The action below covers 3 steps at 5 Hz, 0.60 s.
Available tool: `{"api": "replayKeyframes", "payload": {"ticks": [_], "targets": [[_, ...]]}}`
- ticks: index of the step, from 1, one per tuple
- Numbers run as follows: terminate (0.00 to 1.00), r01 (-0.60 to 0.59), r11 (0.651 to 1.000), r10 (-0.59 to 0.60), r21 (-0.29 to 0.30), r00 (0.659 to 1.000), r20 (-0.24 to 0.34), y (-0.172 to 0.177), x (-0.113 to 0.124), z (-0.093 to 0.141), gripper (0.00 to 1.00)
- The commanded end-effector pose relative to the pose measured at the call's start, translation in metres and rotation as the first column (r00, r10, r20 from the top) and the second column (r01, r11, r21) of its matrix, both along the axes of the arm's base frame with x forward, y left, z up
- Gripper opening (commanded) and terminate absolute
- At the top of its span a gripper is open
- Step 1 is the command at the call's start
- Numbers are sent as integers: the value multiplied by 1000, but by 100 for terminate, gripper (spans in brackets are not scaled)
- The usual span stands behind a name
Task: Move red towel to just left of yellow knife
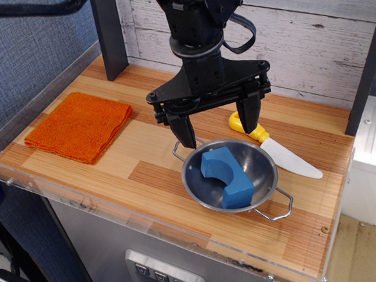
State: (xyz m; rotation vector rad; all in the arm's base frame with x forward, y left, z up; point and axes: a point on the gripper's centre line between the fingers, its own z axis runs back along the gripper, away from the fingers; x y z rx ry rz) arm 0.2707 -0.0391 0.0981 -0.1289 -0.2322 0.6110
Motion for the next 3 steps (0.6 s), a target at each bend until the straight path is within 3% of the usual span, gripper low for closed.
{"api": "replayKeyframes", "payload": {"ticks": [1, 2, 3], "targets": [[0, 0, 1000, 0, 0, 1000, 0, 0, 0, 0, 100], [0, -64, 996, 65, 66, 998, -8, 34, 1, 7, 100], [0, -123, 991, 122, 56, 992, 22, 58, 4, 16, 100]]}}
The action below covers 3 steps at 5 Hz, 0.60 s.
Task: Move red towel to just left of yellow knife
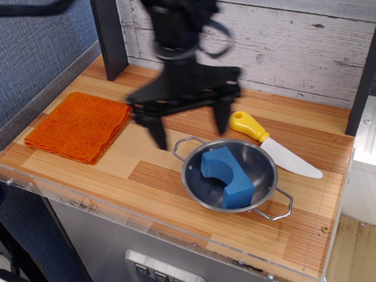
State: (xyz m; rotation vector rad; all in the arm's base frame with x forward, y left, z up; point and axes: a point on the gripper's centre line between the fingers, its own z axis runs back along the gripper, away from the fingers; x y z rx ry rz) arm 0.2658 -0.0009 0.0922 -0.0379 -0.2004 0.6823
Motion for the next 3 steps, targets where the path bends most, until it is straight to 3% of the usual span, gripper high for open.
{"api": "replayKeyframes", "payload": {"ticks": [1, 3], "targets": [[0, -64, 998, 64, -1, 994, 88, 41, 10, 22, 100], [0, -181, 983, 175, 30, 975, 138, 91, 0, 13, 100]]}}
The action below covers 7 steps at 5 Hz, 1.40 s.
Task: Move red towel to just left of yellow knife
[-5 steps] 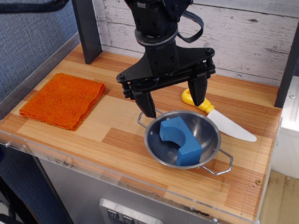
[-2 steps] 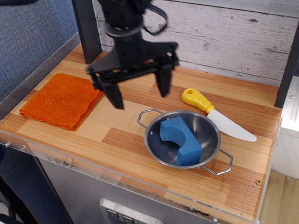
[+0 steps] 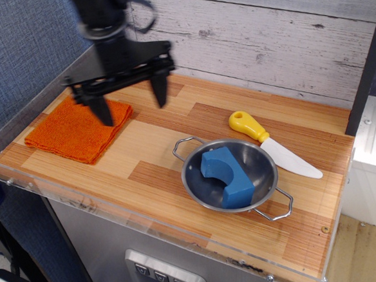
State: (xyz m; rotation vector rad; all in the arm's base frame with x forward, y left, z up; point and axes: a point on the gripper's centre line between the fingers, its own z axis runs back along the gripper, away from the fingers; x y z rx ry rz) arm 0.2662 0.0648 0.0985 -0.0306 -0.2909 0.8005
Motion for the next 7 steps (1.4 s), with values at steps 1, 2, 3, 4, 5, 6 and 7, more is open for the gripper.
{"api": "replayKeyframes", "payload": {"ticks": [1, 2, 3, 4, 5, 6, 7], "targets": [[0, -136, 991, 136, 12, 989, 51, 52, 0, 2, 100], [0, -190, 982, 189, 6, 981, 44, 72, 3, -6, 100], [0, -233, 972, 234, -9, 972, 23, 88, 7, -15, 100], [0, -279, 960, 279, -20, 960, 30, 102, 10, -20, 100], [0, -304, 952, 304, -26, 952, 19, 115, 12, -32, 100], [0, -319, 947, 320, -17, 948, 0, 120, 8, -43, 100], [0, -330, 944, 329, -15, 944, -16, 120, 8, -57, 100]]}}
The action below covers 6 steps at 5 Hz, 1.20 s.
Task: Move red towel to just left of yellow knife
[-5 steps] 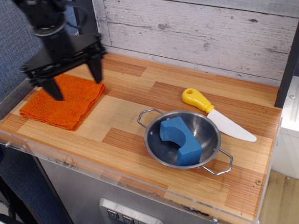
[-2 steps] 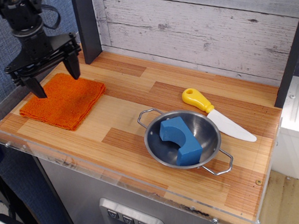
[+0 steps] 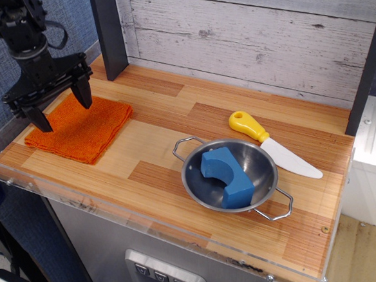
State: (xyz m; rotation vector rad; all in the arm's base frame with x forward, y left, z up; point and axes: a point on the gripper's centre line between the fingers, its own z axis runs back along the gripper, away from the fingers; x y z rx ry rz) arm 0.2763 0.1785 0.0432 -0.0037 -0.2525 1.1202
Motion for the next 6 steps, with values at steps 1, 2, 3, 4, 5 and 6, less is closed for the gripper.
{"api": "replayKeyframes", "payload": {"ticks": [1, 2, 3, 4, 5, 6], "targets": [[0, -36, 999, 36, 11, 999, 36, 1, 6, -11, 100], [0, -44, 999, 45, -11, 998, 39, -3, 18, -19, 100], [0, -54, 998, 55, -21, 998, 44, -4, 29, -24, 100], [0, -70, 996, 71, -56, 997, 26, -4, 39, -32, 100], [0, -42, 997, 43, -57, 999, 17, -15, 56, -32, 100], [0, 26, 997, -24, -67, 999, 27, -40, 80, -31, 100]]}}
